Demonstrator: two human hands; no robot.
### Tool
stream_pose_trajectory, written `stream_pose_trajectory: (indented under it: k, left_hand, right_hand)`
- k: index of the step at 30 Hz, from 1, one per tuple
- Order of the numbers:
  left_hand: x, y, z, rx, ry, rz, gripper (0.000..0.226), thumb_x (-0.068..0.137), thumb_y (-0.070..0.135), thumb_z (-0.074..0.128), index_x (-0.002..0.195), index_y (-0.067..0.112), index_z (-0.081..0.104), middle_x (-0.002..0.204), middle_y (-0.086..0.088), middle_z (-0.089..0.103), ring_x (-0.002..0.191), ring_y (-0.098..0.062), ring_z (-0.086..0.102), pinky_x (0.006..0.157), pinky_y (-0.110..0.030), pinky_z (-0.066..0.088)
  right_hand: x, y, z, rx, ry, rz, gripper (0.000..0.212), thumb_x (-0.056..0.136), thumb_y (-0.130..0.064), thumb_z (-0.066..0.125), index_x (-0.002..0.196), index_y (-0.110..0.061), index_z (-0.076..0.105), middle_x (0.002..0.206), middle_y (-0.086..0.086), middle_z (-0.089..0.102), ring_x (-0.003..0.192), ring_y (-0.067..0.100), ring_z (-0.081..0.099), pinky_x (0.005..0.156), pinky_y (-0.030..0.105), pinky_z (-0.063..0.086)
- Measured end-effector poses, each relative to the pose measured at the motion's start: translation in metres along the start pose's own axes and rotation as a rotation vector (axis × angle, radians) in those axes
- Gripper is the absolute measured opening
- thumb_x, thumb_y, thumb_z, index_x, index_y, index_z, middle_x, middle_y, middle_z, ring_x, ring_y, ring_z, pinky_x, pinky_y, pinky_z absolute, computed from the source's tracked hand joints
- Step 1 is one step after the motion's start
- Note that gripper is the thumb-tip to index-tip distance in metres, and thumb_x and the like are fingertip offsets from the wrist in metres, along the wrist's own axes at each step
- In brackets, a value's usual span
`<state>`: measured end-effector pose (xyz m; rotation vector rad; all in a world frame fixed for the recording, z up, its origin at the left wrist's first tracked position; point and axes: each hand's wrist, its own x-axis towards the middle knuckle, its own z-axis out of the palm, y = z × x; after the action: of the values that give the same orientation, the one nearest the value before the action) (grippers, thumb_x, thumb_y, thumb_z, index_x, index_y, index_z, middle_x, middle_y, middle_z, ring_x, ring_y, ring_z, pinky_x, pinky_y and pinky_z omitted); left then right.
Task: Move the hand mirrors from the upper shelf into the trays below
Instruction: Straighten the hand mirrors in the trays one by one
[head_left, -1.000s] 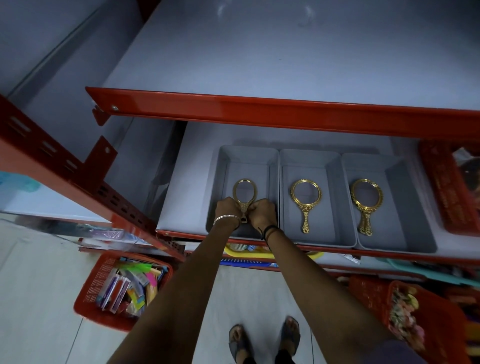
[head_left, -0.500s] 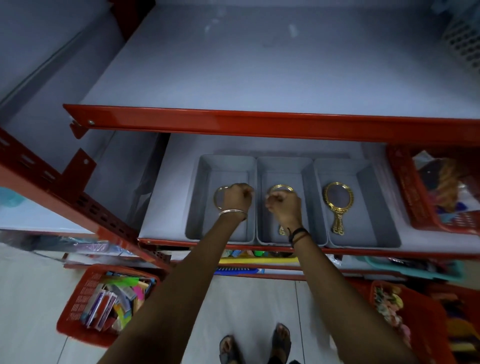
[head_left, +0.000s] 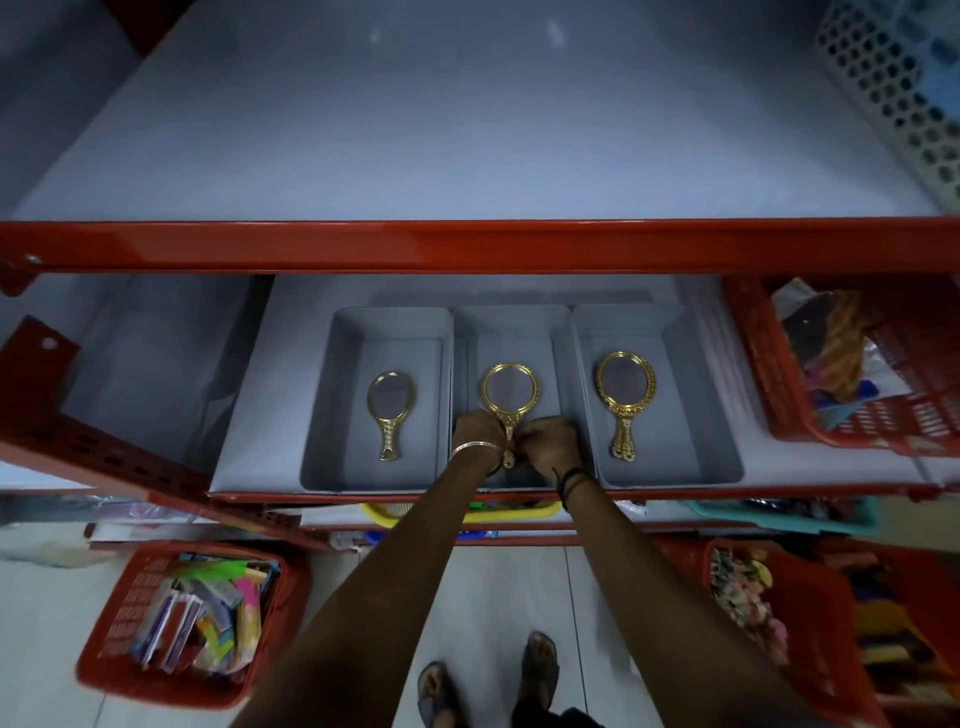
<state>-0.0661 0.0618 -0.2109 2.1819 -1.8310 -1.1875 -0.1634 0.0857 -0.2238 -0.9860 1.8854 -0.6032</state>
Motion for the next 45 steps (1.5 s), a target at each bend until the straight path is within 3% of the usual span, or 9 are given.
stream_pose_trajectory:
  k: [4,19,23,28,31,35,39,42,45]
  left_hand:
    - [0.005,0.000,0.003,-0.035,0.068,-0.008,0.024,0.091,0.006,0.050,0.097,-0.005,0.070,0.100,-0.020,0.073,0.096,-0.033,0.070,0.079,-0.037,0.058]
    - [-0.006,0.007,-0.003,-0.024,0.062,0.012,0.022,0.090,0.006,0.052,0.101,-0.003,0.069,0.104,-0.019,0.072,0.098,-0.032,0.069,0.081,-0.036,0.056]
    - [-0.009,0.018,-0.008,0.042,0.133,0.053,0.023,0.091,0.006,0.051,0.104,-0.003,0.067,0.107,-0.021,0.070,0.101,-0.036,0.068,0.084,-0.039,0.055]
    - [-0.013,0.054,-0.002,-0.078,0.148,0.230,0.024,0.089,0.007,0.052,0.098,0.001,0.073,0.100,-0.023,0.073,0.094,-0.037,0.069,0.083,-0.039,0.057]
    - [-0.020,0.080,0.013,-0.122,0.115,0.322,0.026,0.087,0.001,0.049,0.095,-0.002,0.074,0.098,-0.024,0.073,0.092,-0.036,0.070,0.081,-0.034,0.054]
    - [-0.028,0.108,0.046,-0.072,0.066,0.369,0.025,0.087,0.000,0.052,0.099,-0.003,0.073,0.108,-0.020,0.072,0.103,-0.033,0.067,0.090,-0.031,0.050]
    - [-0.024,0.122,0.077,0.107,-0.074,0.324,0.028,0.089,0.003,0.057,0.114,-0.008,0.062,0.121,-0.022,0.064,0.114,-0.032,0.060,0.097,-0.031,0.048]
    - [-0.021,0.128,0.092,0.157,-0.145,0.253,0.028,0.089,0.001,0.059,0.116,-0.007,0.059,0.122,-0.020,0.063,0.115,-0.030,0.060,0.096,-0.031,0.049]
    - [-0.016,0.132,0.098,0.153,-0.137,0.214,0.025,0.092,0.005,0.054,0.113,-0.006,0.061,0.121,-0.020,0.064,0.112,-0.029,0.061,0.093,-0.030,0.050]
  right_hand:
    - [0.004,0.003,0.000,-0.013,-0.011,-0.041,0.017,0.081,0.005,0.058,0.088,0.006,0.073,0.096,0.023,0.074,0.094,0.032,0.068,0.089,0.040,0.056]
    - [0.008,0.005,0.000,-0.067,-0.011,-0.072,0.021,0.086,0.000,0.055,0.090,0.000,0.075,0.096,0.018,0.075,0.093,0.029,0.069,0.086,0.038,0.057]
    - [0.005,0.001,-0.016,0.044,0.013,-0.134,0.017,0.081,-0.001,0.062,0.071,-0.008,0.074,0.080,0.016,0.073,0.083,0.034,0.070,0.081,0.048,0.058]
    - [0.000,0.002,-0.071,0.216,0.104,-0.215,0.007,0.081,-0.009,0.067,0.082,-0.004,0.072,0.073,0.009,0.067,0.072,0.024,0.063,0.078,0.047,0.057]
    - [0.006,0.018,-0.100,0.226,0.188,-0.151,0.007,0.082,-0.007,0.066,0.077,-0.004,0.071,0.077,0.016,0.068,0.072,0.028,0.063,0.080,0.049,0.057]
    - [0.015,0.052,-0.132,-0.041,0.314,-0.071,0.013,0.078,-0.009,0.067,0.083,0.000,0.075,0.088,0.019,0.075,0.079,0.023,0.067,0.069,0.023,0.054]
    - [0.018,0.070,-0.141,-0.071,0.183,0.066,0.014,0.081,-0.011,0.065,0.073,-0.004,0.073,0.084,0.014,0.070,0.085,0.024,0.066,0.080,0.029,0.051]
    - [0.022,0.076,-0.139,-0.046,0.113,0.101,0.017,0.084,-0.007,0.061,0.092,0.001,0.074,0.093,0.018,0.071,0.091,0.028,0.065,0.087,0.033,0.053]
    - [0.027,0.079,-0.138,0.051,0.108,0.109,0.017,0.083,0.001,0.059,0.091,0.004,0.073,0.098,0.022,0.073,0.094,0.032,0.068,0.092,0.042,0.054]
